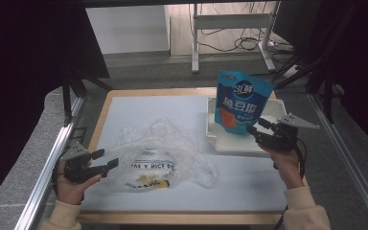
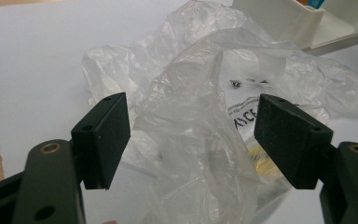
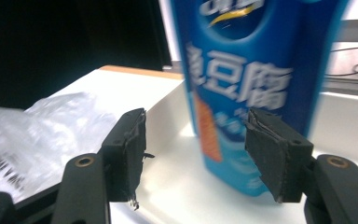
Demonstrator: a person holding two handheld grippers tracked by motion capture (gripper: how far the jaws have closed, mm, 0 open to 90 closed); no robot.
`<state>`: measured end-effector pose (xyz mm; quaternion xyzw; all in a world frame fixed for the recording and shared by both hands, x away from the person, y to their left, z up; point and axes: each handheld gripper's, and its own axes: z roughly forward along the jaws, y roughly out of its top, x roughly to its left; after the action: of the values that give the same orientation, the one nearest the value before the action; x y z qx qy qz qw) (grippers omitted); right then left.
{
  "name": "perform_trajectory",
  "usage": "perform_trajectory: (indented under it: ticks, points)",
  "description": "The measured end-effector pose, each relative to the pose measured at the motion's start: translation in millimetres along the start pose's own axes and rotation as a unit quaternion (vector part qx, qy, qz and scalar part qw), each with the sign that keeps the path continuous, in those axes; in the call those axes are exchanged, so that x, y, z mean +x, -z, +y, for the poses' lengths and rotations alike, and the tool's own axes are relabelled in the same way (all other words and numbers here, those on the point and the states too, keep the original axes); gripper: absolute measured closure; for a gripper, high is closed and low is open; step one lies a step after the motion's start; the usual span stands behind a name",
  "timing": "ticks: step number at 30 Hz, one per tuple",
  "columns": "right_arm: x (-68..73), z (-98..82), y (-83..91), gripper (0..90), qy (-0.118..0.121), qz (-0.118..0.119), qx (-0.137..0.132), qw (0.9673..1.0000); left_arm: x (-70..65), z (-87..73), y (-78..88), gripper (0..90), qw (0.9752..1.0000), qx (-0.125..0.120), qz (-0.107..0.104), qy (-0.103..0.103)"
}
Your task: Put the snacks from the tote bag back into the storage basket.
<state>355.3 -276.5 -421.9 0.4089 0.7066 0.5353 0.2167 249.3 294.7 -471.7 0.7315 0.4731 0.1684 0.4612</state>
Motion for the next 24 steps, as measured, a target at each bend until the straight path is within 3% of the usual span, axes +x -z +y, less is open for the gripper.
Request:
perform_trajectory:
  ticks: [8,17,24]
  points:
    - [37.0,-20.1,-8.5,37.9,0.022,0.049,0.028,0.9981,-0.4,0.0,0.1,27.1,1.0000,0.000,0.000,-0.001]
    - [59.9,-41.1,-24.2,37.4,0.029,0.086,0.050,0.9946,-0.3,0.2,1.1,27.1,1.0000,-0.002,0.001,-0.001]
    - [64.5,-49.6,-29.2,37.3,0.031,0.091,0.064,0.9933,1.0,-0.1,1.0,27.1,1.0000,0.000,0.002,-0.002]
